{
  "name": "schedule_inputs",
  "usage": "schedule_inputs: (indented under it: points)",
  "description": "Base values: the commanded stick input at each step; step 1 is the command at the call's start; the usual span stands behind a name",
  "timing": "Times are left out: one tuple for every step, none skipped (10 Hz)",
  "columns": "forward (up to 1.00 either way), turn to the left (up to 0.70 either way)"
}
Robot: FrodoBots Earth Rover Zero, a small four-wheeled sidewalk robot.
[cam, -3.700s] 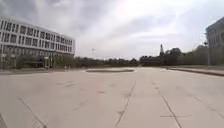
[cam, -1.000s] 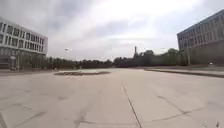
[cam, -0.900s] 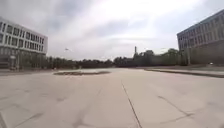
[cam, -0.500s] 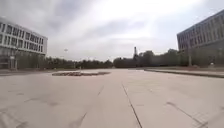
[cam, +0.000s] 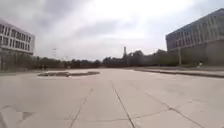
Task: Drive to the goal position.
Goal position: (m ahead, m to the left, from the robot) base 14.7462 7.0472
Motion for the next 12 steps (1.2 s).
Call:
schedule_inputs:
  points:
    - [0.7, 0.0]
    - [0.7, 0.0]
    - [0.7, 0.0]
    - [0.7, 0.0]
    - [0.7, 0.0]
    - [0.7, 0.0]
    - [0.7, 0.0]
    - [0.7, 0.0]
    - [0.7, 0.0]
    - [0.7, 0.0]
    - [0.7, 0.0]
    - [0.7, 0.0]
